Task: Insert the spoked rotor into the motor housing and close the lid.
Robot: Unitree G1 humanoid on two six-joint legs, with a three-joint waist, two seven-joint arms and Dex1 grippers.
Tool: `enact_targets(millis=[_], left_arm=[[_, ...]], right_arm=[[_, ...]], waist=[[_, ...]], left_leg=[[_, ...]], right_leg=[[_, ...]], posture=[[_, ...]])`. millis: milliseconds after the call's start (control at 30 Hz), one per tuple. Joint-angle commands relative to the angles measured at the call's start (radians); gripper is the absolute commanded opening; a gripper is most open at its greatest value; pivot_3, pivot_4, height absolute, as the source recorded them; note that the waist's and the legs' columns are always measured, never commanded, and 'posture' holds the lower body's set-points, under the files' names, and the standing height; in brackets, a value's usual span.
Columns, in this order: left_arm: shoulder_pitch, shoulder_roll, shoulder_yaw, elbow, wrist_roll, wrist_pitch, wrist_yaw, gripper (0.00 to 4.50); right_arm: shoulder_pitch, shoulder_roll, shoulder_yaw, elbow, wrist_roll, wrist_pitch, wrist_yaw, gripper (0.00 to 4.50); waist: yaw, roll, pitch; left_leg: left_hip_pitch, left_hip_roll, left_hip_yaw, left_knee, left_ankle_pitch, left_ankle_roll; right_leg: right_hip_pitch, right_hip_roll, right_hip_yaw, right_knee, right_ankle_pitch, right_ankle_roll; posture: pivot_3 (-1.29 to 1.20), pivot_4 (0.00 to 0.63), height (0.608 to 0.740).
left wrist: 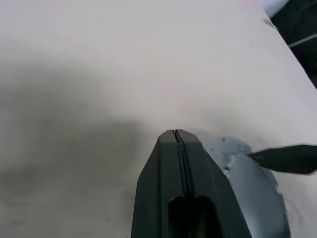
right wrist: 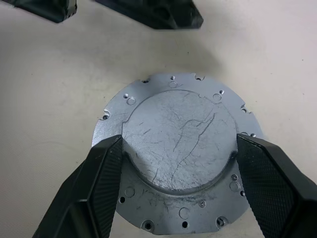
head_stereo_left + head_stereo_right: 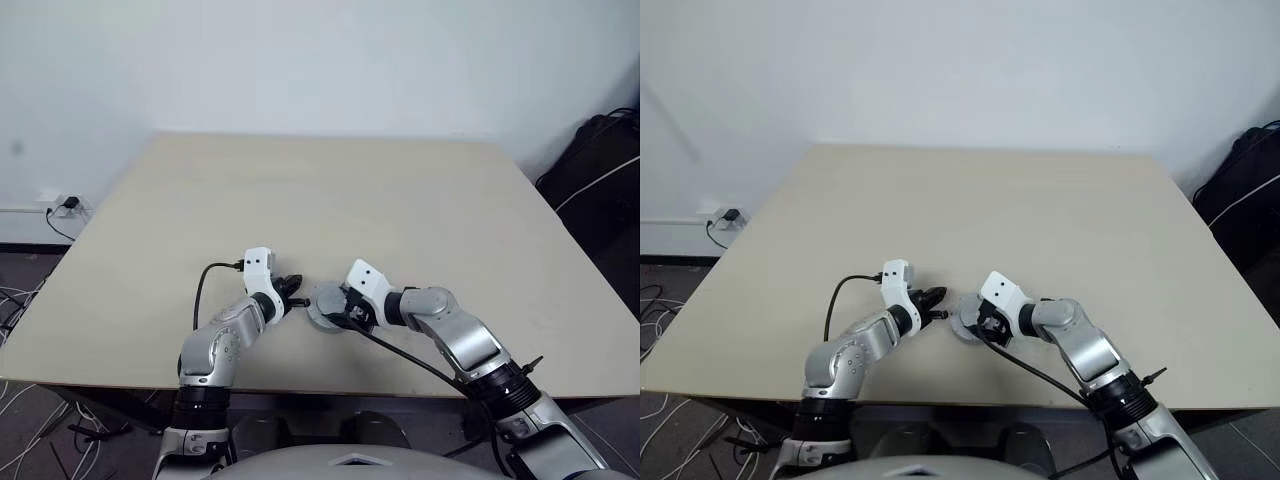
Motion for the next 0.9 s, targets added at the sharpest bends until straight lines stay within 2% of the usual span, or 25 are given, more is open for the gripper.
enact_targets(millis=[33, 733, 867, 900], left_arm=[[-0.008, -0.002, -0.012, -0.018, -0.026, 0.016, -0.025, 0.0], [-0.026, 0.0, -0.076, 0.025, -0.02, 0.191, -0.029, 0.0], [-0.028, -0.005, -0.074, 0.026, -0.012, 0.188, -0.02, 0.0], [-0.027, -0.007, -0.072, 0.026, -0.011, 0.185, -0.018, 0.0]], right_arm=[[-0.01, -0.006, -0.001, 0.03, -0.035, 0.01, -0.026, 3.16], [-0.009, -0.018, -0.014, 0.022, -0.028, 0.006, -0.022, 3.16], [0.007, -0.061, -0.027, 0.009, -0.016, 0.011, 0.011, 4.48], [0.013, -0.078, -0.03, 0.006, -0.016, 0.01, 0.02, 4.48]], waist=[[0.0, 0.0, 0.001], [-0.002, 0.001, 0.0], [0.004, 0.001, 0.0], [0.007, 0.002, 0.0]], left_leg=[[0.0, 0.0, 0.0, 0.0, 0.0, 0.0], [0.0, 0.0, 0.0, -0.004, 0.0, 0.0], [0.0, -0.001, 0.0, -0.005, 0.0, 0.0], [0.0, -0.002, 0.0, -0.005, 0.0, 0.0]], right_leg=[[0.0, 0.0, 0.0, 0.0, 0.0, 0.0], [0.001, 0.0, 0.0, -0.005, 0.001, 0.001], [0.002, 0.0, 0.0, -0.006, 0.001, 0.002], [0.002, -0.001, 0.0, -0.008, 0.001, 0.002]], posture=[[0.0, 0.0, 0.74], [0.0, 0.0, 0.74], [0.0, 0.0, 0.74], [0.0, 0.0, 0.74]])
